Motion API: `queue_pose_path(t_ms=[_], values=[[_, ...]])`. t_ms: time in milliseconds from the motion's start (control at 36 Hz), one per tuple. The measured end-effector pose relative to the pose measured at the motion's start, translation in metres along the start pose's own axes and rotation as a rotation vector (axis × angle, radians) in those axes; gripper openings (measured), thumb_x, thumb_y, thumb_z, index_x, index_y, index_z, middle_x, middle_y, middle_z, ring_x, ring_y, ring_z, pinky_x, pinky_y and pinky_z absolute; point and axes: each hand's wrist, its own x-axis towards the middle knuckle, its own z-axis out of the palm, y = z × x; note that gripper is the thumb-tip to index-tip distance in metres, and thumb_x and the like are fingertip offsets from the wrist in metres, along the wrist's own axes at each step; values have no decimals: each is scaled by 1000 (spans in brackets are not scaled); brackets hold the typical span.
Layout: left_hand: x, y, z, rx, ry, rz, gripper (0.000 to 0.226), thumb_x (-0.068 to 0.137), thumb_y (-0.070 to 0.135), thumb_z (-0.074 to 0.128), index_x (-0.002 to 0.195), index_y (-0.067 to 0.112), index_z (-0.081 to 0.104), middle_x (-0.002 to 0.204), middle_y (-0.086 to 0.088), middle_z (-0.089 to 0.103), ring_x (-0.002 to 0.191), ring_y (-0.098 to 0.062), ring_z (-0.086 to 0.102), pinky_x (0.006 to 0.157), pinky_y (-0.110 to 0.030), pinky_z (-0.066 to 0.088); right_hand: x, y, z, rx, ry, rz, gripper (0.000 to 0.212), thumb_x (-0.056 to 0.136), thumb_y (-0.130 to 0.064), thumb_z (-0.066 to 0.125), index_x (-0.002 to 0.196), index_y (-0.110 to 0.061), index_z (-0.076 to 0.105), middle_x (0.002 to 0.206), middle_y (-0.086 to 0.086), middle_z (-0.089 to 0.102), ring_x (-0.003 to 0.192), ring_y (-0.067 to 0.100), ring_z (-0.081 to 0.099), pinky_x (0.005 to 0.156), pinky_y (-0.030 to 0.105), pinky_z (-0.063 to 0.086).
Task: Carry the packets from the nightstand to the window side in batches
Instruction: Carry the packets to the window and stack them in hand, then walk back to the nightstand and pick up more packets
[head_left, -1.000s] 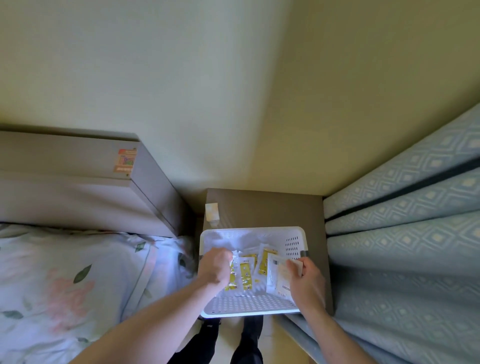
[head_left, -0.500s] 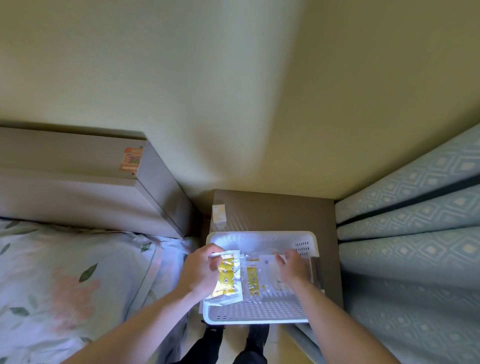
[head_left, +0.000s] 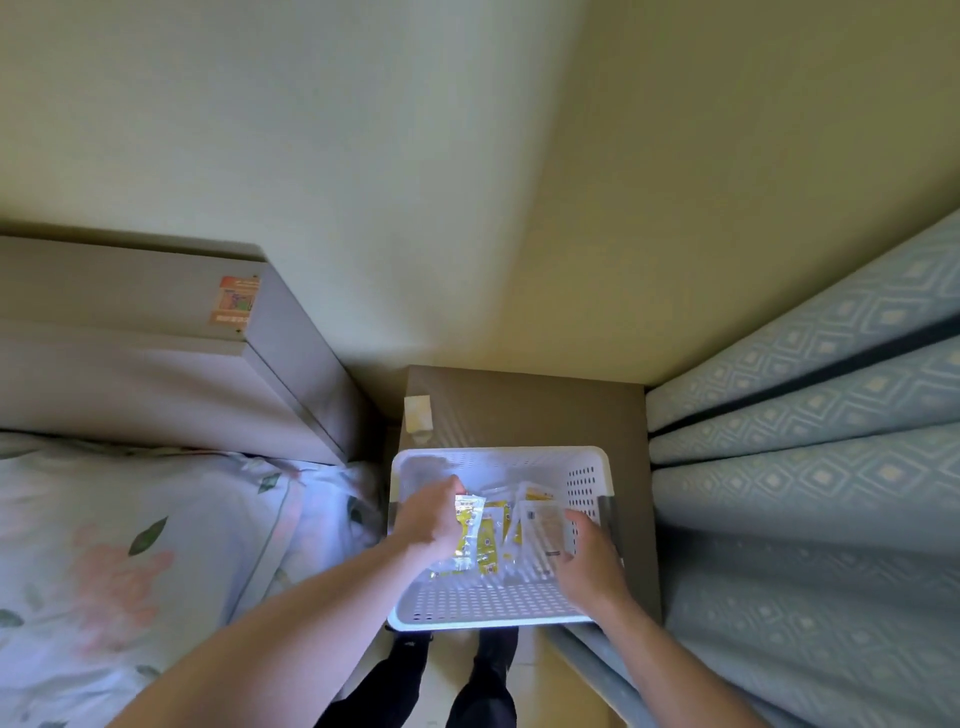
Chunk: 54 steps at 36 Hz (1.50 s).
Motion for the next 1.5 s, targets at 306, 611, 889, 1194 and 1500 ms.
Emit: queue_pose_path(t_ms=[306,611,889,1194,1500], values=[[-3,-22,42,590,22,250,61,93,1,57,151,7,38,164,-14,17,153,-34,13,126,-49,11,-16,1,22,-34,-13,-54,61,92,1,45,144,-30,42,146,-11,44,127,16,49,104,33,43],[-26,-12,40,663,-139,244,50,95,2,55,144,3,49,164,-19,17,150,-36,20,122,-46,22,-47,-1,20,-126,-2,-89,70,92,4,42,153,-31,36,160,-13,31,147,14,31,118,30,26],[-110,-4,-23,494,114,436,54,91,12,54,145,13,48,159,-8,33,146,-28,31,121,-41,27,-118,-5,1,-138,29,-76,65,94,-3,47,153,-28,35,159,-10,33,144,17,36,116,29,33],[-240,-24,-10,257,250,305,55,91,13,53,146,16,47,162,-2,31,149,-19,28,120,-26,24,-195,16,-10,-173,38,-212,61,90,-8,43,147,-30,44,151,-9,44,131,19,52,107,29,44],[-358,-21,26,136,433,317,60,91,12,46,150,26,44,164,8,26,147,-12,31,117,-26,31,-300,42,-19,-85,85,-387,56,95,-14,51,149,-24,44,152,-3,47,138,18,45,116,25,34]])
